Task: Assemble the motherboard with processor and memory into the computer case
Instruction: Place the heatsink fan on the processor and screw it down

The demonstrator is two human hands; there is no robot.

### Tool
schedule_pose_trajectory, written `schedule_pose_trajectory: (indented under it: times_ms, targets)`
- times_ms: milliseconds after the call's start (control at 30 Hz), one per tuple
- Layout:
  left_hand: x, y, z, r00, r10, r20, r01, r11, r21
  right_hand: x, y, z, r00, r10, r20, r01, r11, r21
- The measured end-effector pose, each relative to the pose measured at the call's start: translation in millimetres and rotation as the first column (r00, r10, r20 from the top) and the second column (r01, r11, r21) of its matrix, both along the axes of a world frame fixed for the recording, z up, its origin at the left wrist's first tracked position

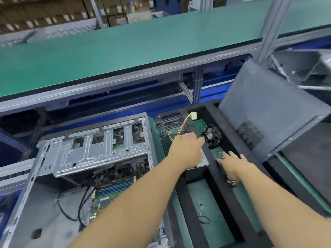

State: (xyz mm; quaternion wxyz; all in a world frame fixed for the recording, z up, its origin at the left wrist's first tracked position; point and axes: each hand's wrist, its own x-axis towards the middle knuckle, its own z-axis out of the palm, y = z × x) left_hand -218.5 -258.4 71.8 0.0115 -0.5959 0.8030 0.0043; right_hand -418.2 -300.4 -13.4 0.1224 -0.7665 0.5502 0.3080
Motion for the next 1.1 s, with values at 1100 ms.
schedule_pose_trajectory:
  times_ms: [1100]
  targets:
    - [15.9,40.4,0.9,0.987,0.048,-0.152,-0.050,0.999,-0.008,-15.4,18.1,-16.2,0.985,0.138,-0.108,-0.162,0.950,-0.268]
